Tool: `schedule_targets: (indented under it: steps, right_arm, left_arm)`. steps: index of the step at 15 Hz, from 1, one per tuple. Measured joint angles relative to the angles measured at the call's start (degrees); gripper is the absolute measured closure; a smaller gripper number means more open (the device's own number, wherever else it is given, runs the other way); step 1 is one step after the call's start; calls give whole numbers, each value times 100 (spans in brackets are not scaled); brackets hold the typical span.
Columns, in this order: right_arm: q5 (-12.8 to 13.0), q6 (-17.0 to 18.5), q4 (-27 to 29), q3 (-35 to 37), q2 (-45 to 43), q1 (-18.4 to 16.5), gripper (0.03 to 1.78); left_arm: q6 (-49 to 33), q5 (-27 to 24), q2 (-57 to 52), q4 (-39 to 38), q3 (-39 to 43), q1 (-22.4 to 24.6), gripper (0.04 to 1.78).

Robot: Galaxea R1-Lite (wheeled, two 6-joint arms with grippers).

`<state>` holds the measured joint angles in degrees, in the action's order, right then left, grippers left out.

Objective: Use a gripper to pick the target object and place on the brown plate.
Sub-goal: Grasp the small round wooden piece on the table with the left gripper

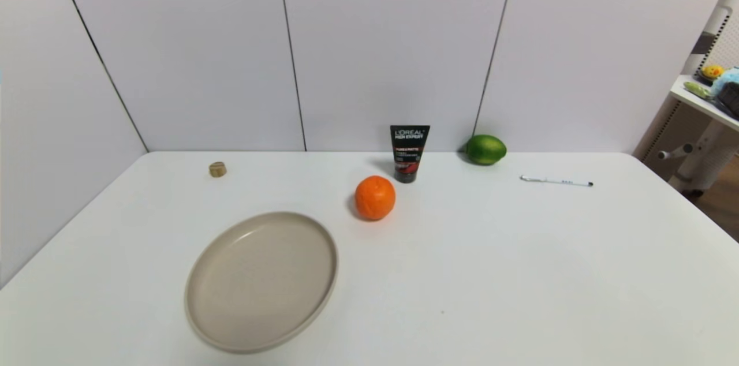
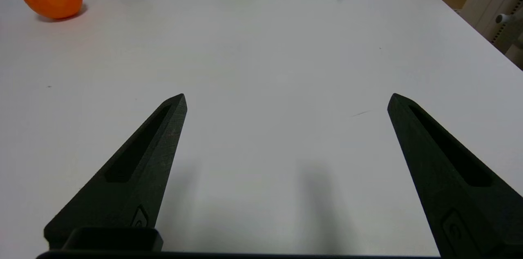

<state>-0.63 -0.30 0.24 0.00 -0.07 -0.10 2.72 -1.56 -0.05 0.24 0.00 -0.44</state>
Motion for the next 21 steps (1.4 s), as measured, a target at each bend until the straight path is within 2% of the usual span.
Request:
schedule_targets:
  steps: [7, 11, 15, 21]
  right_arm:
    - [0, 0, 2, 0, 0, 0, 11]
    - [1, -2, 2, 0, 0, 0, 11]
    - [0, 0, 2, 0, 0, 0, 11]
    - [1, -2, 0, 0, 0, 0, 11]
  left_arm:
    - [-293, 187, 126, 190, -84, 0, 13]
    - [-245, 200, 775, 1028, -1268, -2, 13]
    - [-71, 207, 2339, 1209, -2584, -5, 13]
    - [94, 189, 5614, 1546, -4964, -11, 13]
